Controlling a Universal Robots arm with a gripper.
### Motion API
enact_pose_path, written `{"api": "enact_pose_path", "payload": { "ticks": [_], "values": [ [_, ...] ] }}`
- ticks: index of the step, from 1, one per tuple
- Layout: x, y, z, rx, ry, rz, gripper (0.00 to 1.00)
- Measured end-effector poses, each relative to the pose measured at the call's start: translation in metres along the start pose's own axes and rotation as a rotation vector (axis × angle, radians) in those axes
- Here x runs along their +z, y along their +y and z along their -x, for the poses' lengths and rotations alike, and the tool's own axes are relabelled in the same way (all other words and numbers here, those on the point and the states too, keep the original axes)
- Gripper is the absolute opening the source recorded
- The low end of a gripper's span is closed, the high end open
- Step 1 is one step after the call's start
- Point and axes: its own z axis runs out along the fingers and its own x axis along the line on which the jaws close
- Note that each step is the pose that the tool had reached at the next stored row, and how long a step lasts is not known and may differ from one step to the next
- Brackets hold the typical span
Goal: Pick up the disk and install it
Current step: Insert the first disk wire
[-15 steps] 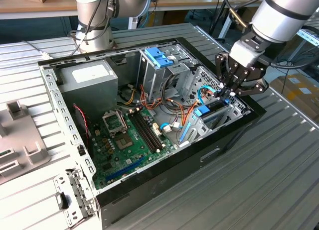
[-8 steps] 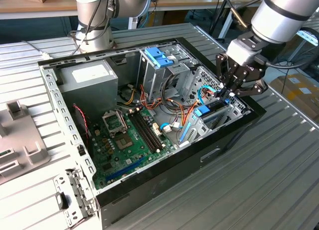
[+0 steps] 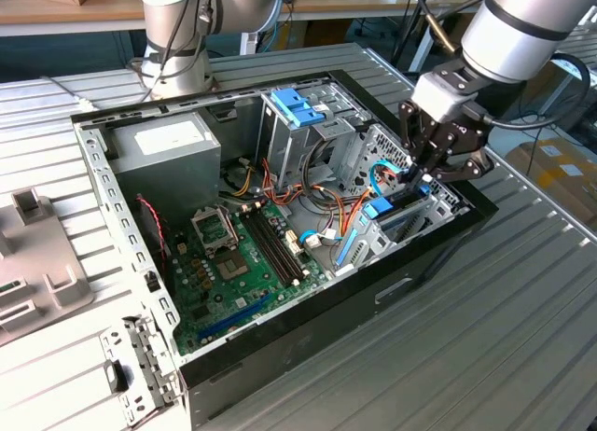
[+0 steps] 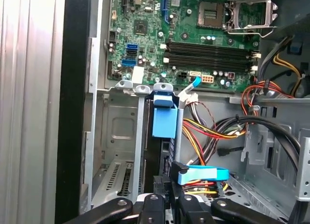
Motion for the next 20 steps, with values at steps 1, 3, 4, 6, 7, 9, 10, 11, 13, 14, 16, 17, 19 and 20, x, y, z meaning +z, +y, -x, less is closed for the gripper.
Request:
{"api": "enact_pose_path", "payload": {
  "ticks": [1,3,4,6,7,9,10,11,13,14,16,17,19,20],
  "values": [
    [0.0005,0.0000,0.0004,0.004,0.0003,-0.0001,0.17],
    [0.0008,0.0000,0.0004,0.006,0.0006,-0.0002,0.17],
    [0.0010,-0.0001,0.0004,0.006,0.0004,-0.0003,0.17],
    [0.0031,-0.0009,0.0002,0.018,0.0009,-0.0007,0.17],
    [0.0036,-0.0009,0.0002,0.026,0.0013,-0.0011,0.17],
    [0.0047,-0.0009,0.0002,0.049,0.0021,-0.0021,0.17],
    [0.0050,-0.0008,0.0001,0.055,0.0024,-0.0024,0.17],
    [0.0053,-0.0008,0.0001,0.056,0.0025,-0.0025,0.17],
    [0.0058,-0.0008,0.0001,0.056,0.0025,-0.0025,0.17],
    [0.0064,-0.0007,0.0001,0.056,0.0023,-0.0025,0.17],
    [0.0073,-0.0007,0.0000,0.056,0.0025,-0.0025,0.17],
    [0.0076,-0.0007,0.0000,0.056,0.0027,-0.0025,0.17],
    [0.0084,-0.0007,0.0000,0.056,0.0023,-0.0025,0.17],
    [0.0087,-0.0007,0.0000,0.056,0.0026,-0.0025,0.17]
  ]
}}
